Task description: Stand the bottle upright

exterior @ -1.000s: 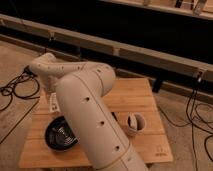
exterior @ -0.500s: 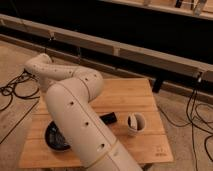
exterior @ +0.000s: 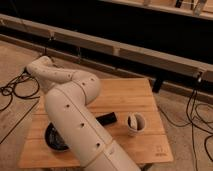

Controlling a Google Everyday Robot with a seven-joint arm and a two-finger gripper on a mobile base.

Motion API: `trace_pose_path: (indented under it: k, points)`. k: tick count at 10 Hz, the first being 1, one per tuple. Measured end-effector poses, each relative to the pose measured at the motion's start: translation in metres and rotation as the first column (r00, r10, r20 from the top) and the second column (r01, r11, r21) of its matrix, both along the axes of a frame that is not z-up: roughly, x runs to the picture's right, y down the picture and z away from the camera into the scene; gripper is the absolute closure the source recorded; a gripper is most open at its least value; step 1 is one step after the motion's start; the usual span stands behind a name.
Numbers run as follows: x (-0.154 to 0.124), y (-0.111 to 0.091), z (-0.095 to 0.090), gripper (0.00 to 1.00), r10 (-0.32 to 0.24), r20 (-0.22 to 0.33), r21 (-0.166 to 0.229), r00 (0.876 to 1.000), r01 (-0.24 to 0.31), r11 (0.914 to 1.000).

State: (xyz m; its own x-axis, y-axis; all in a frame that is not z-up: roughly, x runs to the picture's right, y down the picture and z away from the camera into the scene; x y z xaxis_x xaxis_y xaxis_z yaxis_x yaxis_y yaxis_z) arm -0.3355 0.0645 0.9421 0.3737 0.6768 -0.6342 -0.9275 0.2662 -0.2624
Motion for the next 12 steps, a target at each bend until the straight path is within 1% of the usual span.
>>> trace_pose_path:
  k: [1, 2, 3, 4, 5, 6, 9, 11, 12]
  points:
    - [0.0, 0.002, 0.001, 0.57, -0.007, 0.002, -0.002, 1.0, 0.007, 1.0]
    - [0.001, 0.003, 0.002, 0.66, -0.012, 0.003, -0.004, 1.0, 0.012, 0.9999]
    - [0.004, 0.004, 0.003, 0.78, -0.018, 0.003, -0.005, 1.0, 0.018, 0.9998]
    - [0.006, 0.005, 0.004, 0.86, -0.02, 0.003, -0.005, 1.0, 0.02, 0.9998]
    - [0.009, 0.003, 0.003, 0.96, -0.021, 0.008, 0.0, 1.0, 0.021, 0.9998]
    - [0.011, -0.001, 0.002, 1.0, -0.018, 0.016, 0.008, 1.0, 0.017, 0.9998]
    - [0.025, -0.036, -0.025, 1.0, 0.014, 0.114, 0.065, 0.993, -0.022, 0.9976]
    - [0.044, -0.057, -0.049, 1.0, 0.035, 0.201, 0.114, 0.979, -0.059, 0.9918]
    - [0.056, -0.064, -0.056, 1.0, 0.037, 0.232, 0.136, 0.972, -0.07, 0.9883]
